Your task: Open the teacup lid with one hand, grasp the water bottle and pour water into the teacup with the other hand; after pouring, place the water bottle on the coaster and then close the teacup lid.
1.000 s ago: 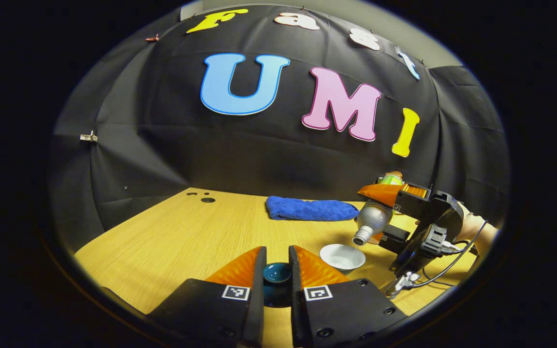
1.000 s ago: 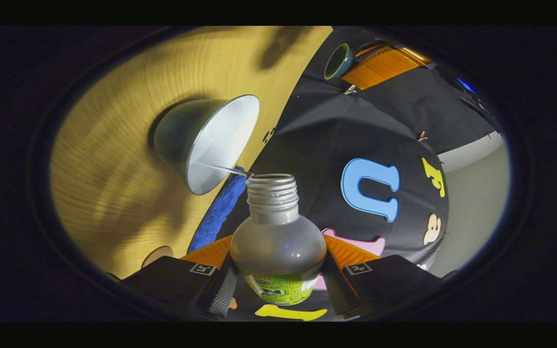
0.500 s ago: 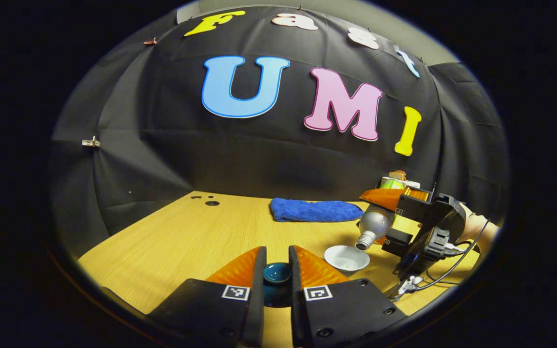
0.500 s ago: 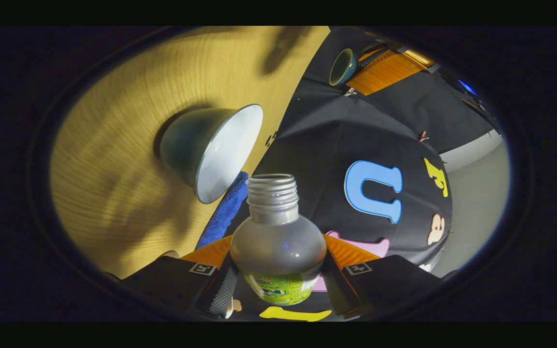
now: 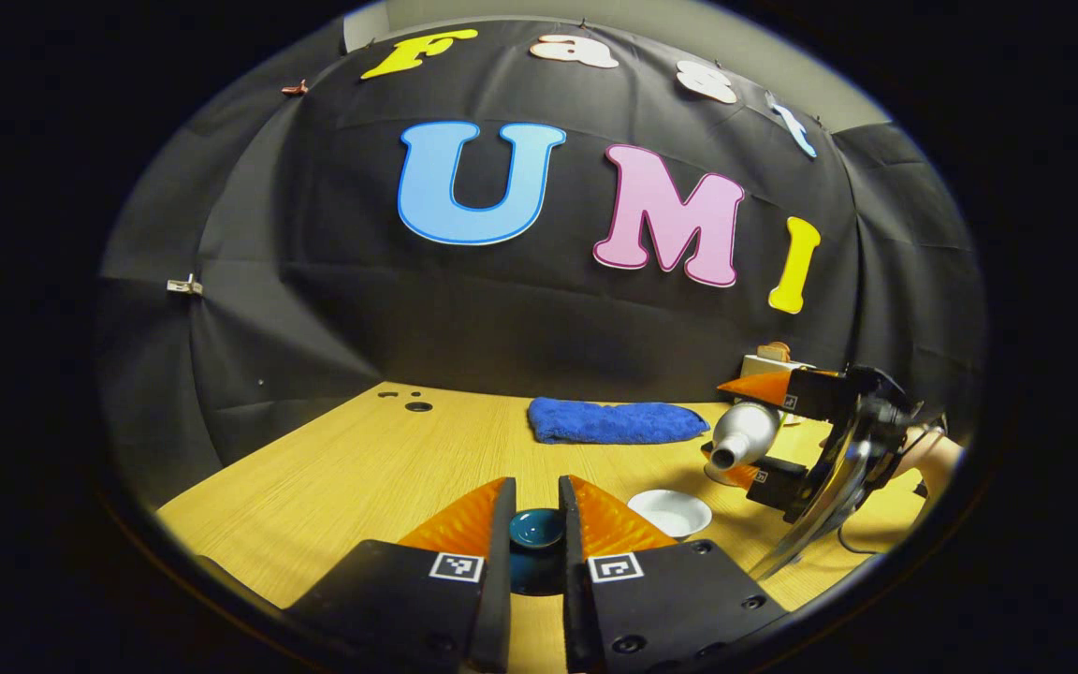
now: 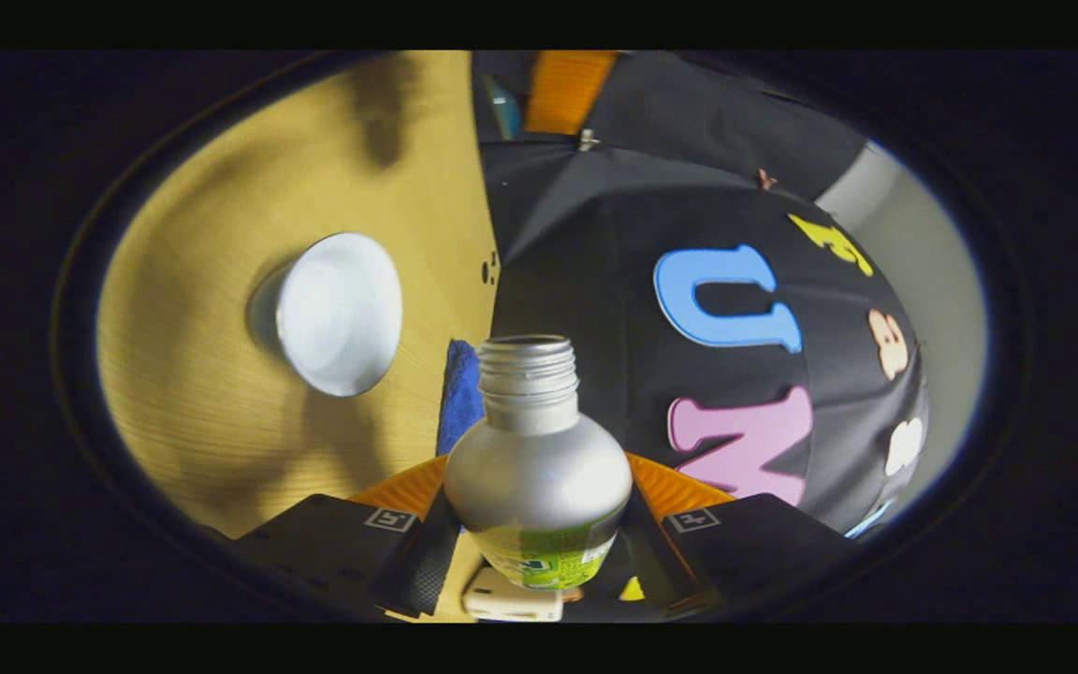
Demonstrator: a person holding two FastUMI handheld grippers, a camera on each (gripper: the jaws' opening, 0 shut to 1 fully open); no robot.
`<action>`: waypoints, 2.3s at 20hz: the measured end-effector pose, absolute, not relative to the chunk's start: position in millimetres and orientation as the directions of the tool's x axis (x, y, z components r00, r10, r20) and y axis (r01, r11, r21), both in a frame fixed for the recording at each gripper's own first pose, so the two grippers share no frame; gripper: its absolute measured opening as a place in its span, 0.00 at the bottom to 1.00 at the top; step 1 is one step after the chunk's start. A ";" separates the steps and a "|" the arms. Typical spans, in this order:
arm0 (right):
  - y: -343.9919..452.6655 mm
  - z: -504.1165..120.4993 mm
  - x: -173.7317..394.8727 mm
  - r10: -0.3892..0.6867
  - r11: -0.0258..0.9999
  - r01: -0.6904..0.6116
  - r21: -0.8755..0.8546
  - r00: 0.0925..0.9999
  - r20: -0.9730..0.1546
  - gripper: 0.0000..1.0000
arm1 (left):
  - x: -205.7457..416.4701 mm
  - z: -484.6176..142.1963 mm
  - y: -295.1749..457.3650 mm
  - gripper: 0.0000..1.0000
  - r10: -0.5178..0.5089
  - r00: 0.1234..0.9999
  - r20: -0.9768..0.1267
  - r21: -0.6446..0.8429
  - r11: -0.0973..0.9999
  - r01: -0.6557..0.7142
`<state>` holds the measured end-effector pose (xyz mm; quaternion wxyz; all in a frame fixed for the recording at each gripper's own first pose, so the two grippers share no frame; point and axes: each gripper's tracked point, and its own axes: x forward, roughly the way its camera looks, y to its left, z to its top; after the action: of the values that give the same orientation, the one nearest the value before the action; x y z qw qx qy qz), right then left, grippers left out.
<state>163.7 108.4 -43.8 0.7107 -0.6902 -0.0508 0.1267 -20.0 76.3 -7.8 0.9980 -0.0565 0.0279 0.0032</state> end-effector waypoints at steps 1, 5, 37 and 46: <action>107.8 -40.3 162.7 0.256 0.098 -0.140 -0.985 0.960 -0.110 0.81 | -20.9 -5.0 74.7 0.27 0.005 0.999 -0.052 -0.112 0.994 -0.011; 93.5 -23.5 157.0 0.256 0.475 -0.243 -0.846 0.958 -0.131 0.81 | -24.0 1.1 58.4 0.27 -0.014 0.999 -0.042 -0.128 0.992 0.008; -3.4 -59.5 237.3 0.085 0.987 -0.109 -0.122 0.979 -0.187 0.82 | -0.5 -27.6 -6.3 0.27 -0.104 0.986 -0.130 -0.084 0.992 0.093; -10.5 -54.9 227.9 0.069 0.986 -0.093 -0.136 0.982 -0.174 0.87 | -2.8 -22.8 -20.0 0.28 -0.124 0.984 -0.127 -0.069 0.991 0.116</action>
<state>227.9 -10.5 -54.9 0.9930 -0.0719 0.0847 0.0409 -2.8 -20.0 -22.8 0.9956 -0.0308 0.0656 -0.0602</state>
